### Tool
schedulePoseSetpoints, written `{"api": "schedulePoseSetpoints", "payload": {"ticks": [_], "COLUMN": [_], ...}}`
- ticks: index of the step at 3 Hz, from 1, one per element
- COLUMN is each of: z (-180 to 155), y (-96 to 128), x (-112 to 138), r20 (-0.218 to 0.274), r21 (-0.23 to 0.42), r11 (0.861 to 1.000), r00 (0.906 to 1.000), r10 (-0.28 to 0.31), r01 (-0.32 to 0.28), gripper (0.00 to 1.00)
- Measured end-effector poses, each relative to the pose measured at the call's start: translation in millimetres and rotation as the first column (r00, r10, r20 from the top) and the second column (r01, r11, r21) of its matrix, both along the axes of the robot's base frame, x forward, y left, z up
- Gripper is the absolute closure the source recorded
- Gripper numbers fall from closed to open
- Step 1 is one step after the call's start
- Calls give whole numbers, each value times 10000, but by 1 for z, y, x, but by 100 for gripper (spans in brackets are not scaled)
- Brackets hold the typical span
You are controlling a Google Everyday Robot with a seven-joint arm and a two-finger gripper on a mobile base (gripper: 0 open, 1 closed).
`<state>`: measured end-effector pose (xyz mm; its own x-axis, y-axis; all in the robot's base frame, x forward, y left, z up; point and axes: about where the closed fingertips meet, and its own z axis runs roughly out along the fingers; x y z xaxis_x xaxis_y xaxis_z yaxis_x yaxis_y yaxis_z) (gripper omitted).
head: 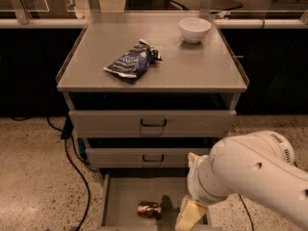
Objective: Pick orange can from bottom drawer and place on counter
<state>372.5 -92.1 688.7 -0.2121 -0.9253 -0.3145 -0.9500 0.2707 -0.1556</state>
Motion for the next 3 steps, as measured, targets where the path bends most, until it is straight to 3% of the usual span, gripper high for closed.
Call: {"api": "schedulePoseSetpoints", "payload": {"ticks": [1,3], "z": [-33,-139], "y": [6,16], "x": [2,12], "r20": [91,-160], "r21": [63,194], "r11": [10000,9994], "r00": [9999,9994], "r10": [54,298], "r01": [-54,-295], "gripper": [0,0]}}
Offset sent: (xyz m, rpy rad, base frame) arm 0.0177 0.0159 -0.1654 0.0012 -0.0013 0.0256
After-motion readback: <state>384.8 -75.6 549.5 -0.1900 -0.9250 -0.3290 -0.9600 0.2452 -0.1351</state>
